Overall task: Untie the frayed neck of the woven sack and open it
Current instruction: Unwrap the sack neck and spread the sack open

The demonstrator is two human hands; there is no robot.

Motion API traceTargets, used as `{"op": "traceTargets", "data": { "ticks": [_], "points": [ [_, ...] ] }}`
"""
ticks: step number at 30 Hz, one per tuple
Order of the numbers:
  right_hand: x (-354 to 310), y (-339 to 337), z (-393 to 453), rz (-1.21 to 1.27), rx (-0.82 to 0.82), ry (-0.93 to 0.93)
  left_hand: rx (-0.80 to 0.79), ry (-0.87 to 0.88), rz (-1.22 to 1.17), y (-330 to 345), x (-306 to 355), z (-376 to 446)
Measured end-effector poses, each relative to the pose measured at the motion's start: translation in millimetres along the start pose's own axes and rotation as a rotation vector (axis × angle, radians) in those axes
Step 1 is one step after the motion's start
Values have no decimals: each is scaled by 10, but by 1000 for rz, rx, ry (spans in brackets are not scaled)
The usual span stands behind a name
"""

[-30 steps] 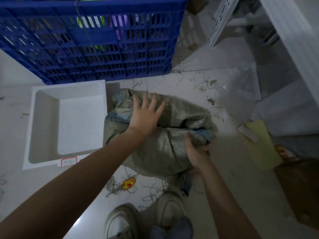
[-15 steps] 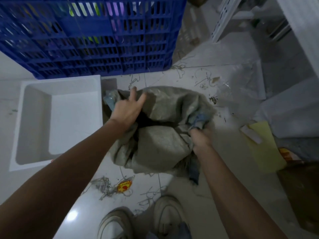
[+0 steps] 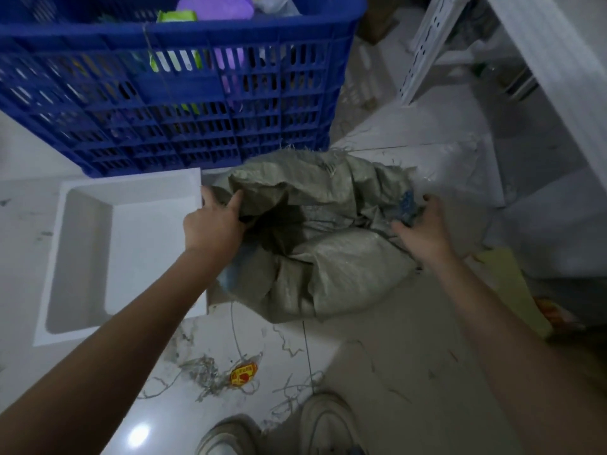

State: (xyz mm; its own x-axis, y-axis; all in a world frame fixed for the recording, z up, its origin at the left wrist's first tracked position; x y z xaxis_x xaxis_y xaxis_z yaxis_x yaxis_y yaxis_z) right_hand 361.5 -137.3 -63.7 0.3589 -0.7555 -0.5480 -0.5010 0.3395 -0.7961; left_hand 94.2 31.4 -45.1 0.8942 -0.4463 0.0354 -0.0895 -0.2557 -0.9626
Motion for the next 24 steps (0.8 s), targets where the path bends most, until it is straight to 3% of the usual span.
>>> {"op": "traceTargets", "data": {
  "ticks": [2, 3, 5, 7, 8, 11, 17, 21, 24],
  "points": [
    [-205, -17, -91, -233, 238, -298, 28, 18, 129, -9, 104, 23],
    [-334, 26, -161, -324, 319, -518, 95, 122, 202, -35, 219, 13],
    [-581, 262, -334, -482, 274, -946, 277, 533, 267, 10, 566, -46],
    [-697, 579, -402, -653, 130, -1162, 317, 868, 321, 121, 875, -137],
    [-727, 705, -382, -696, 25, -1118, 216, 867, 325, 214, 955, -105],
    [-663, 905, -170, -792, -221, -738, -84, 530, 369, 516, 849, 215],
    [-202, 813, 36, -1024, -664, -533, -206, 244, 566, 606, 167, 390],
    [-105, 419, 202, -1032, -684, -470, -386, 281, 730, 396, 5, 294],
    [-204, 150, 402, -1066, -696, -421, -558, 217, 628, 191, 46, 133]
  ]
}}
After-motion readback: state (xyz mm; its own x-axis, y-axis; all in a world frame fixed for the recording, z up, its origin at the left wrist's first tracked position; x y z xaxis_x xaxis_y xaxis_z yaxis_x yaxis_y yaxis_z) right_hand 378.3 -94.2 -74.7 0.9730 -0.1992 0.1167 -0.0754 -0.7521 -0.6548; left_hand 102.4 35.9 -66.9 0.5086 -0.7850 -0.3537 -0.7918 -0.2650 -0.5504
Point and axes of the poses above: each hand's wrist, its own z-axis towards the middle knuckle, its own y-axis out of the palm, x = y × z, the point moved 3 cm from there along z, towards the middle knuckle, and after that the axes turned 7 degrees about -z, right-handed, at the moved point
